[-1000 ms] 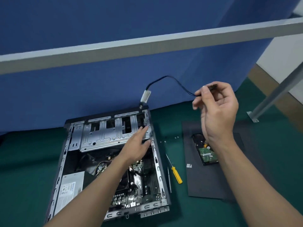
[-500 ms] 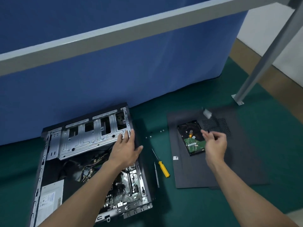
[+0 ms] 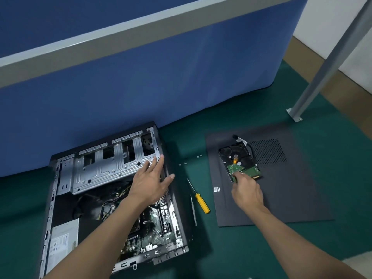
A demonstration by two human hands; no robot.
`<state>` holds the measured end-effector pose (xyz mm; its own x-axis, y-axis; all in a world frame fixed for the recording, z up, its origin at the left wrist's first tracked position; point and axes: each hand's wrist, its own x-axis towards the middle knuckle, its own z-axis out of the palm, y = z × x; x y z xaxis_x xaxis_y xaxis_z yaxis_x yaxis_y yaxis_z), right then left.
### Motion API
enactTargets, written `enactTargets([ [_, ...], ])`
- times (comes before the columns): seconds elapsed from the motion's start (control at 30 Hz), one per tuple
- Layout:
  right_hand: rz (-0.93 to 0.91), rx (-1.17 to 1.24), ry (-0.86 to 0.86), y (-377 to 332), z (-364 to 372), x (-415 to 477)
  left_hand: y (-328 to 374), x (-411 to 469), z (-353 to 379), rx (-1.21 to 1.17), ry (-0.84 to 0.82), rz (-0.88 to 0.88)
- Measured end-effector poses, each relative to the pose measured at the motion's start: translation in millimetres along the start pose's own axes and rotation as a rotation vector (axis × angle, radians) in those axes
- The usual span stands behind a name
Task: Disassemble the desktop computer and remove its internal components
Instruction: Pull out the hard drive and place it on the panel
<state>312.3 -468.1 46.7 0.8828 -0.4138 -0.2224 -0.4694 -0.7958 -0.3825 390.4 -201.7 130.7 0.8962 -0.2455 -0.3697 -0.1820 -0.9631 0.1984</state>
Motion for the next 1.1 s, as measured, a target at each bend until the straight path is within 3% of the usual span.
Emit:
enactTargets([
  [0.1,0.008,-0.088,0.028,-13,-6,-4,-23,-5,-2,-0.023,0.039,0.037],
  [0.2,-0.049,0.121,0.176,-47,-18,-12,-60,-13,-2,-0.009,0.08,-0.02],
  [0.33,-0.484,0.268,0.311,-118,-32,-47,-121,-28,2,0.07,0.073,-0.075],
  [0.43,-0.856,0.136,0.055,-166,-24,-80,-158,-41,4,0.128,0.099,-0.121],
  [0.5,-0.945,0.033,-0.206,-188,-4,-97,-177,-49,5,0.163,0.131,-0.153],
  [0.6,-0.847,-0.048,-0.44,-215,26,-103,-197,-61,8,0.175,0.208,-0.145],
  [0.67,-0.73,-0.052,-0.488,-229,43,-97,-205,-66,11,0.145,0.245,-0.114],
  [0.9,-0.461,0.079,-0.317,-265,81,-62,-207,-66,25,0.069,0.34,-0.12],
  [1.1,-0.166,-0.117,-0.29,-292,112,-54,-197,-61,28,0.067,0.334,-0.176],
])
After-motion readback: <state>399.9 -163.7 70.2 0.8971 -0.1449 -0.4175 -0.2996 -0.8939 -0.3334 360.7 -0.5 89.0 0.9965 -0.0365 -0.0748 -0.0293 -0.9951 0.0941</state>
